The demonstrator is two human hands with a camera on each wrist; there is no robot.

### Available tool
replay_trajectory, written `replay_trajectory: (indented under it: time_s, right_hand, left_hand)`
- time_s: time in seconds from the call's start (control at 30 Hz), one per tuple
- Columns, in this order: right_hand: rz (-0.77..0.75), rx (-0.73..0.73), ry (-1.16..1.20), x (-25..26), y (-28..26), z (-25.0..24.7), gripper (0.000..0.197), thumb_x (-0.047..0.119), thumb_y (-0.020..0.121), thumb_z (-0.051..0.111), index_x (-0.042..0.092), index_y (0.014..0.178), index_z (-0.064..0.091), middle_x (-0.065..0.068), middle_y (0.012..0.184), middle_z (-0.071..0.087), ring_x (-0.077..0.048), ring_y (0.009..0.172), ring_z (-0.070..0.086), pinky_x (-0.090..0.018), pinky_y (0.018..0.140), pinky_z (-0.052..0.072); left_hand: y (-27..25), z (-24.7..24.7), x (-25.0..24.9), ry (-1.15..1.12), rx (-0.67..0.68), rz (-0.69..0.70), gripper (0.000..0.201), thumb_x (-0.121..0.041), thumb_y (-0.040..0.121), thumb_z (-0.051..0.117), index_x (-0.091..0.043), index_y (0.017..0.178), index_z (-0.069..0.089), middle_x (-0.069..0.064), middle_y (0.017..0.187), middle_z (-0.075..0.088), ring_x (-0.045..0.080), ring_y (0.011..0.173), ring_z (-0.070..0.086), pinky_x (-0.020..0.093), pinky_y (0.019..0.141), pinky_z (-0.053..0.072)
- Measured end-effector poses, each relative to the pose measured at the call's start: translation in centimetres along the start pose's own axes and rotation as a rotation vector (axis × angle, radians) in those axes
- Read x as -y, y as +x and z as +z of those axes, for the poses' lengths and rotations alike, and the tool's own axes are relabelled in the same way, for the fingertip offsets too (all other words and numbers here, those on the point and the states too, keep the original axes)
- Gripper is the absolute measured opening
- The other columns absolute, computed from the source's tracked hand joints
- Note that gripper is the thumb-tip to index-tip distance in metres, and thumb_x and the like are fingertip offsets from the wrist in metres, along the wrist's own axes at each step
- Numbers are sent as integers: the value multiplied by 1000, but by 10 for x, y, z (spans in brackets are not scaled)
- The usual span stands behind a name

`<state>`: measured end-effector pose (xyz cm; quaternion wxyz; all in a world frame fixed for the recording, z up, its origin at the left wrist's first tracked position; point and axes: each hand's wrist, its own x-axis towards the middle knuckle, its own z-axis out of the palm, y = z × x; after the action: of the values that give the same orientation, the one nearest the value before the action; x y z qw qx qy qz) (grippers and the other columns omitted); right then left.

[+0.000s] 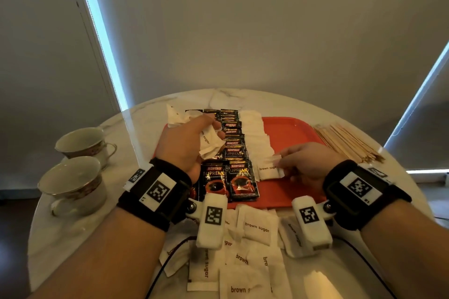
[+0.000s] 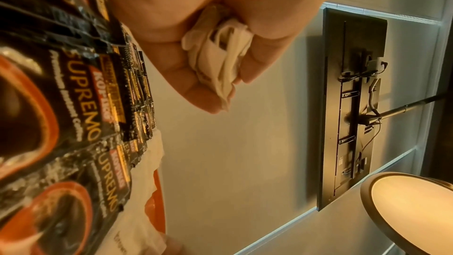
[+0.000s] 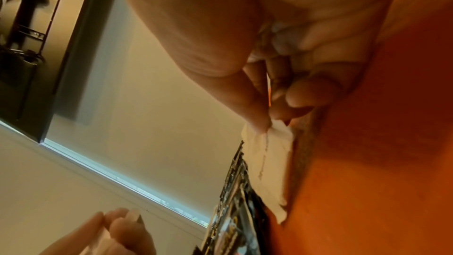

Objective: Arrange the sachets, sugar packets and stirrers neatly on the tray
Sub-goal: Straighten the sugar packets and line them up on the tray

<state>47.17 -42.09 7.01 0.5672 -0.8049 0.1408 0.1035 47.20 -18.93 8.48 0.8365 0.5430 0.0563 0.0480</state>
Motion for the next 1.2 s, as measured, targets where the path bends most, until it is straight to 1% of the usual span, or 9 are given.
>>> replay_trajectory:
  time_s: [0.13,0.33,0.47,0.7,0.83,0.9,1.0,1.1,1.2]
  right_hand:
    - [-8,-11,-52,1,3,1,5,1,89,72,2,93,74,-6,58,64,-16,51,51,-27,49,43]
    - [32,-12,-44,2,9,4,5,0,89,73,4,91,75,-10,62,66,-19,52,55,-31,55,43]
    - [33,-30,-25,-1,12,4,8,-1,88,72,-1,96,73,-11,60,66,-20,52,57,-33,58,44]
    - [24,-16,28,-3,13,3,13,-4,89,70,-5,102,70,-16,70,68,-22,57,61,-35,64,53]
    - [-60,-96,82,0,12,2,10,0,89,71,-1,100,69,-19,83,67,-24,62,59,-36,62,52]
    - [-106,-92,123,4,11,5,8,1,91,69,-4,98,67,-16,76,64,-21,58,59,-33,57,53]
    - [-81,24,155,10,5,16,11,2,94,67,-8,98,65,-17,72,60,-21,55,61,-32,56,57]
    - [-51,75,124,12,4,21,20,4,94,67,-12,105,66,-21,82,63,-23,62,64,-35,64,58]
    - [-194,83,163,30,-2,22,23,16,93,71,-4,104,70,-12,81,64,-16,63,60,-29,59,52]
  left_hand:
    - [1,-1,0,-16,-8,-10,4,-11,96,68,-9,93,69,8,77,72,19,64,71,33,56,61]
    - [2,-1,1,-4,-9,16,4,-11,96,69,-9,93,70,9,78,73,20,65,71,34,56,60]
    - [3,-2,2,0,-4,13,4,-12,96,69,-8,93,70,9,79,73,20,66,72,33,55,59]
    - [4,-3,2,-8,1,-10,4,-12,95,70,-9,94,70,9,79,74,21,67,72,34,57,59]
    - [3,-3,2,-8,24,-29,8,-12,96,68,-9,89,70,8,78,73,20,67,71,34,56,58]
    - [3,-3,3,-3,43,-44,9,-12,97,67,-10,88,70,8,79,73,21,68,71,36,61,58]
    - [2,-2,5,5,77,-84,9,-9,97,64,-10,89,69,10,84,73,23,71,71,38,65,59]
    - [-3,0,5,17,146,-135,12,-1,96,57,-8,94,66,12,82,73,26,69,71,38,61,59]
    - [-12,3,4,58,259,-185,18,7,92,50,-5,92,64,15,80,69,29,65,67,35,56,57]
